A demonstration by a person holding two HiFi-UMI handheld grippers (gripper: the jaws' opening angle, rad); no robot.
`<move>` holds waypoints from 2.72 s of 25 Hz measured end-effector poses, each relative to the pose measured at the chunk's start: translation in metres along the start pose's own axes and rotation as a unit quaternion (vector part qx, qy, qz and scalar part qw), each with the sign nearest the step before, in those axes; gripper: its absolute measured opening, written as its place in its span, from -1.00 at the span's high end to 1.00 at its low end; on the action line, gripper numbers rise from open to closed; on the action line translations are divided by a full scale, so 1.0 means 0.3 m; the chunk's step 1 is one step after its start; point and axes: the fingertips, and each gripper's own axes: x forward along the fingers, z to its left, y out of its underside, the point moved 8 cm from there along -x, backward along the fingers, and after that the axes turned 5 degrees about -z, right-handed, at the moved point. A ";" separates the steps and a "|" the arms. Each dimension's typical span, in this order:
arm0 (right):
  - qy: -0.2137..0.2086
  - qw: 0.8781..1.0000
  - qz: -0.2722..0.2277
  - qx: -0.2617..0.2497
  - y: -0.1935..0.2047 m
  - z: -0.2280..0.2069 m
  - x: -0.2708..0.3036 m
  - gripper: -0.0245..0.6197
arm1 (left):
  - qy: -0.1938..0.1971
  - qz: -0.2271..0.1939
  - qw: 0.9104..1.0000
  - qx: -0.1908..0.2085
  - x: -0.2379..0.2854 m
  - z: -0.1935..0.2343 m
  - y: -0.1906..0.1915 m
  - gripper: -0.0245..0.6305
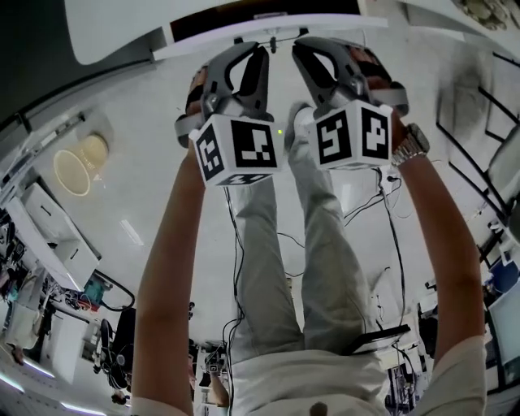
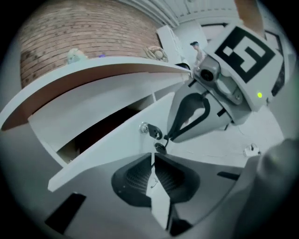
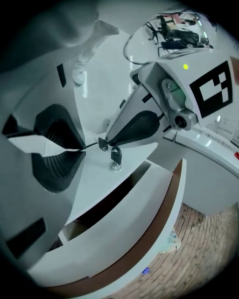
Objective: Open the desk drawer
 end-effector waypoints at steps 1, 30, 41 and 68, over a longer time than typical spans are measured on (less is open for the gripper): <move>0.003 1.000 -0.007 0.021 -0.006 0.001 -0.012 0.82 | -0.003 -0.013 0.999 -0.032 -0.019 0.005 -0.005 0.86; 0.105 0.900 -0.222 0.360 -0.453 -0.523 -1.018 0.85 | -0.084 -0.215 0.936 -0.267 -0.855 0.304 -0.660 0.91; 0.164 0.881 -0.232 0.379 -0.576 -0.571 -1.484 0.85 | -0.145 -0.220 0.922 -0.282 -1.239 0.325 -0.846 0.91; 0.098 0.837 -0.346 0.411 -0.901 -0.552 -1.602 0.84 | -0.174 -0.300 0.899 -0.267 -1.503 0.373 -1.113 0.90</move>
